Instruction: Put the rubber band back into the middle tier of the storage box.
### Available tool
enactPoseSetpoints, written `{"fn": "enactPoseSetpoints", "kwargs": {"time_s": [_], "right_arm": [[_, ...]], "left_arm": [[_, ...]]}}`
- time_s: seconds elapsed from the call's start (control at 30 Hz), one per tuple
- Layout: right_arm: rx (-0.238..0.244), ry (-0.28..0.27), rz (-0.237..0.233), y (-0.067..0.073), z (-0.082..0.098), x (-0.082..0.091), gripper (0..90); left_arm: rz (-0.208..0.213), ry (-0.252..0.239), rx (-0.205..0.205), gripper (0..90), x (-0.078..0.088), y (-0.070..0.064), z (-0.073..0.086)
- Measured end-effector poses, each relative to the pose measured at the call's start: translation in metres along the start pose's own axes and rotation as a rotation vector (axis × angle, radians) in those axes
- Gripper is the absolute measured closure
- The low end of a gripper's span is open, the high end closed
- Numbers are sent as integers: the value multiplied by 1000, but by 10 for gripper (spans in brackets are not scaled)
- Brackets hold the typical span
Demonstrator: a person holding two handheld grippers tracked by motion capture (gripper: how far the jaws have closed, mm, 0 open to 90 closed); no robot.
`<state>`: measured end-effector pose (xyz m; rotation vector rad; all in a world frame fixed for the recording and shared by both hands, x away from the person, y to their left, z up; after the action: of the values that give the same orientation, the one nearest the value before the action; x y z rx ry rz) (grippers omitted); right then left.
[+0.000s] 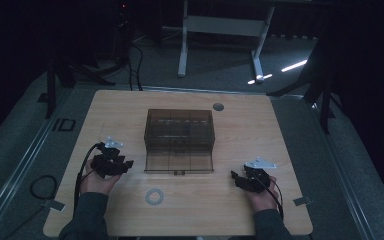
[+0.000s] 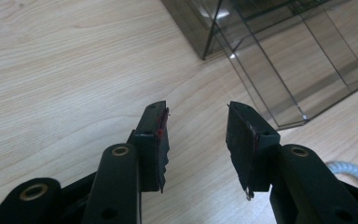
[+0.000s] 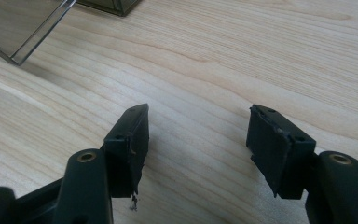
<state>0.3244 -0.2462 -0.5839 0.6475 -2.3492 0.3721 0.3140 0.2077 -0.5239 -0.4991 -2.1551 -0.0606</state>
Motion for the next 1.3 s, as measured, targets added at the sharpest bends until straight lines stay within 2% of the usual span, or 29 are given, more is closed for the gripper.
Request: {"fn": "enactPoseSetpoints", "kwargs": {"time_s": [0.4,0.5,0.63,0.93,1.3], "right_arm": [[-1,-1,0,0,0,0,387],[-1,0,0,0,0,0,387],[-2,0,0,0,0,0,387],[-2,-1,0,0,0,0,387],[-1,-1,0,0,0,0,387]], "left_arm": [[23,34,-56,579,1,-11,-3],[45,40,-67,579,2,-15,-3],[51,51,-82,580,2,-17,-4],[80,108,-139,592,-2,-29,-5],[104,161,-183,620,-7,-38,-6]]}}
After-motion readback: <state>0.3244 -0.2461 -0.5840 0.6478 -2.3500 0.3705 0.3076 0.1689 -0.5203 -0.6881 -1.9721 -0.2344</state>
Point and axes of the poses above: each handheld gripper's, and its own axes: x roughly backward along the jaws, z roughly out of its underside, y roughly to its left, the point moved 2 cm from there along -x, roughly forward along the jaws, and after that the axes turned 6 degrees about x, right-handed, at the moved point
